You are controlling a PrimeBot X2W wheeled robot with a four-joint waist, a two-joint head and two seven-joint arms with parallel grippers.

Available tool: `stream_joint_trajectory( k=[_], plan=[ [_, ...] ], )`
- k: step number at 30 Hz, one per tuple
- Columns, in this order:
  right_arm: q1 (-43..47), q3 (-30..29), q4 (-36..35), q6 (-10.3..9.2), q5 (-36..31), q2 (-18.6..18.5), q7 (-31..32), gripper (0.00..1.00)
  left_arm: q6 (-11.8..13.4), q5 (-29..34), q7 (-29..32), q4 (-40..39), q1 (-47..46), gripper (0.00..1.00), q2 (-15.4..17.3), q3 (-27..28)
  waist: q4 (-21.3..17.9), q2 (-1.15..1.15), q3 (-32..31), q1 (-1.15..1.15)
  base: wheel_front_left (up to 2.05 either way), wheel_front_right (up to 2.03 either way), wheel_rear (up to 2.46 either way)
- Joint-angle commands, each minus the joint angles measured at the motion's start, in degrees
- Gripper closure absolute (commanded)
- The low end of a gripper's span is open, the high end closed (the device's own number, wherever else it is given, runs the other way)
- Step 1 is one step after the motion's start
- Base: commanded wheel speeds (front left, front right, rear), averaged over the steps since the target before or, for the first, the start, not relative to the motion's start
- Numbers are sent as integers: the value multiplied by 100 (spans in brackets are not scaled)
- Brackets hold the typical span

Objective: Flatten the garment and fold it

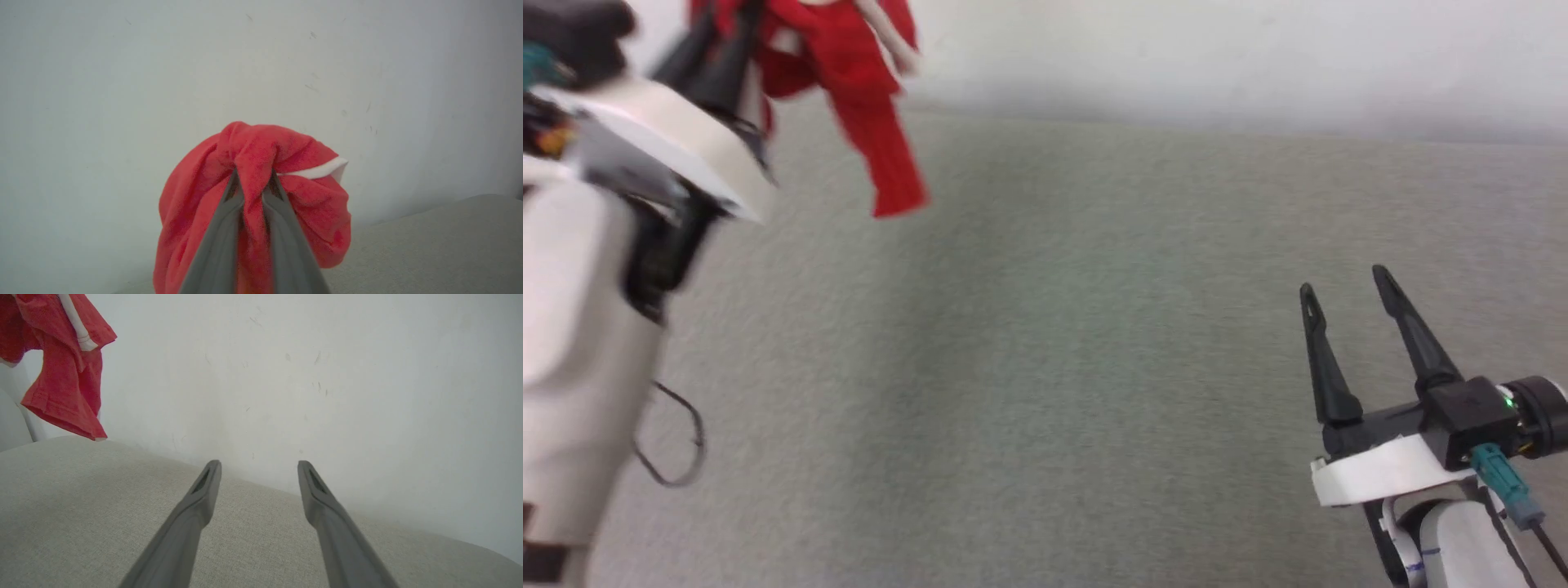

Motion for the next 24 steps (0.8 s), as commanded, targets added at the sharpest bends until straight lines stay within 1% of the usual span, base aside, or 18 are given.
stream_joint_trajectory(
  k=[1, 6, 9, 13, 14, 17, 18, 21, 24],
  plan=[
    [89, -9, 15, 30, 27, 12, -25, 0, 72, 33, -66, -178, 181, 100, -140, -85, -559, -1, -379, 1, 0, 0, 0],
    [182, -9, 27, 30, 55, 12, -26, 0, 236, 127, -183, -706, 410, 100, -491, -328, -1066, -1, -515, 1, 0, 0, 0],
    [209, 16, 26, 30, 70, 12, -26, 0, 339, 291, -286, -908, 461, 100, -719, -529, -1359, -1, -516, 1, 0, 0, 0],
    [219, 32, 28, 30, 134, 12, -26, 0, 469, 550, -547, -802, 651, 100, -1043, -847, -1721, -1, -434, 1, 0, 0, 0],
    [219, 32, 28, 30, 134, 12, -26, 0, 469, 550, -547, -802, 651, 100, -1043, -847, -1721, -1, -434, 1, 0, 0, 0],
    [218, 72, 18, 30, 196, 12, -26, 0, 510, 746, -644, -468, 958, 100, -1242, -1206, -1970, -1, -325, 1, 0, 0, 0],
    [220, 77, 15, 30, 213, 12, -26, 0, 486, 752, -593, -302, 1094, 100, -1312, -1344, -2025, -1, -288, 1, 0, 0, 0],
    [214, 110, 16, 30, 250, 12, -26, 0, 295, 820, -358, 247, 1509, 100, -1376, -1822, -2186, -1, -161, 1, 0, 0, 0],
    [219, 62, 4, 30, 282, 12, -26, 0, 103, 896, -187, 700, 1844, 100, -1409, -2272, -2230, -1, -52, 1, 0, 0, 0]
  ],
)
